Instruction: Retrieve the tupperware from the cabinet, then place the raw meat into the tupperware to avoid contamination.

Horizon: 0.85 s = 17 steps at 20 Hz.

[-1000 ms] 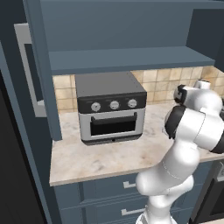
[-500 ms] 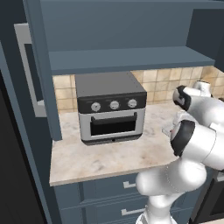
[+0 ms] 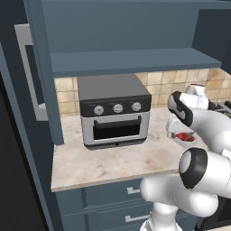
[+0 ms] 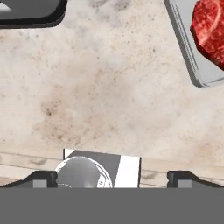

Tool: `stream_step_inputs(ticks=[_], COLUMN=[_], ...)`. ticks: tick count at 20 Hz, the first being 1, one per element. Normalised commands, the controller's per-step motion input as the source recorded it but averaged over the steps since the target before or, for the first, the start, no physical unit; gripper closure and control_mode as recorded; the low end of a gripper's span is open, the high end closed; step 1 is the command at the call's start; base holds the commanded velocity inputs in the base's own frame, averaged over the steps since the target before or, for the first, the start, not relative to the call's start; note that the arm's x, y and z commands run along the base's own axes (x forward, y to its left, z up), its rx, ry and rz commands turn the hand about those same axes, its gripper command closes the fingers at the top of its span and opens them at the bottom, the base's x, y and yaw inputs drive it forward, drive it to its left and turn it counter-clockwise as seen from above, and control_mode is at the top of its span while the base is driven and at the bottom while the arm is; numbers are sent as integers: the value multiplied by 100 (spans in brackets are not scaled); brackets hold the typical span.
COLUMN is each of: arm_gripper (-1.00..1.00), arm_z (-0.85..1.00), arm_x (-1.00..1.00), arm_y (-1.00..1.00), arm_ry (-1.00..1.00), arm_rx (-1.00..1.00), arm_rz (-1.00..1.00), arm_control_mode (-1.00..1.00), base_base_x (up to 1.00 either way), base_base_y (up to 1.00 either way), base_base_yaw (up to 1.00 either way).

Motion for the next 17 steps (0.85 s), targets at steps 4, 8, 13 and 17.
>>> stream_step_inputs(ticks=[4,8,13,17], arm_gripper=[-100,-100,-100,-100], arm_z=[4,0,0,0], arm_x=[-3,-18,-42,-58], arm_y=[80,69,52,39], arm_ry=[6,8,6,1], arm_rx=[-13,-10,-7,-5], arm_rz=[-8,-7,-5,-2], arm_control_mode=[-100,-100,-100,-100], base_base_x=[0,0,0,0], base_base_y=[0,0,0,0], base_base_yaw=[0,0,0,0])
